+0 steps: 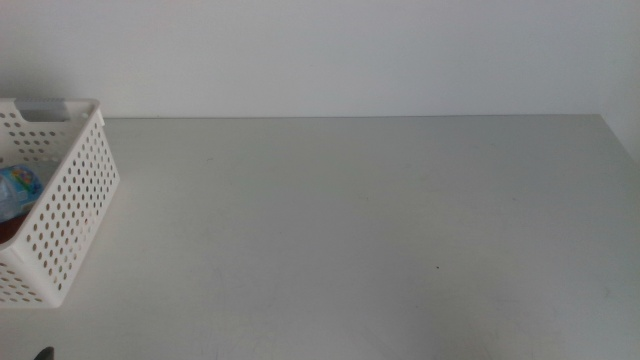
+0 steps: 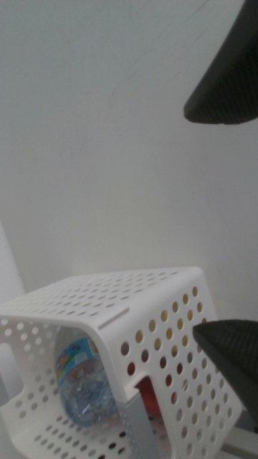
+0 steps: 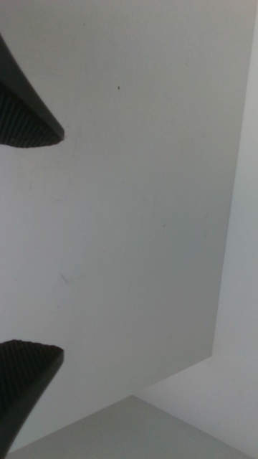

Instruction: Use arms to grab the bottles and put them into the dustbin to the left of the table.

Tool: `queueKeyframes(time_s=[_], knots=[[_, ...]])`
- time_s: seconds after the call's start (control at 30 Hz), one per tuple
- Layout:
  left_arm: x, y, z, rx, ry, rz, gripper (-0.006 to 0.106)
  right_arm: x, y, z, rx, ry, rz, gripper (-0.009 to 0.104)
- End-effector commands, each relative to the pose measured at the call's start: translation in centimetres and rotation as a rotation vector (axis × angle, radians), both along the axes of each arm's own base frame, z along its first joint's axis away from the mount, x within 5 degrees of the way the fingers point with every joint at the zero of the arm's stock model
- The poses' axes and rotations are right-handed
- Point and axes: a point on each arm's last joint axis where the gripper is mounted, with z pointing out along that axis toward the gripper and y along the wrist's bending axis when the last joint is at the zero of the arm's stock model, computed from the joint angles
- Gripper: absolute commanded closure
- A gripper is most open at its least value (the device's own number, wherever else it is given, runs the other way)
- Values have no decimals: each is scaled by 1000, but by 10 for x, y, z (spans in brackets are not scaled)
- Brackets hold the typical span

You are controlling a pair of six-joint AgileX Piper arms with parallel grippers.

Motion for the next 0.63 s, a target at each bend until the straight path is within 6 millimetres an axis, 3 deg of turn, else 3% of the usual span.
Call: queueKeyframes(time_s=[0.0,0.23,0.33,0.6], knots=[[2,1,10,-24,-160,34,7,0,-1,13,-9,-115,-7,17],[3,4,-31,-33,-97,98,7,6,-1,-15,-8,-79,-8,17],[4,4,-28,-44,-133,97,7,7,-1,-26,-4,-65,-8,17],[4,3,-28,-78,-130,96,7,8,-1,-25,-7,-84,-9,17]])
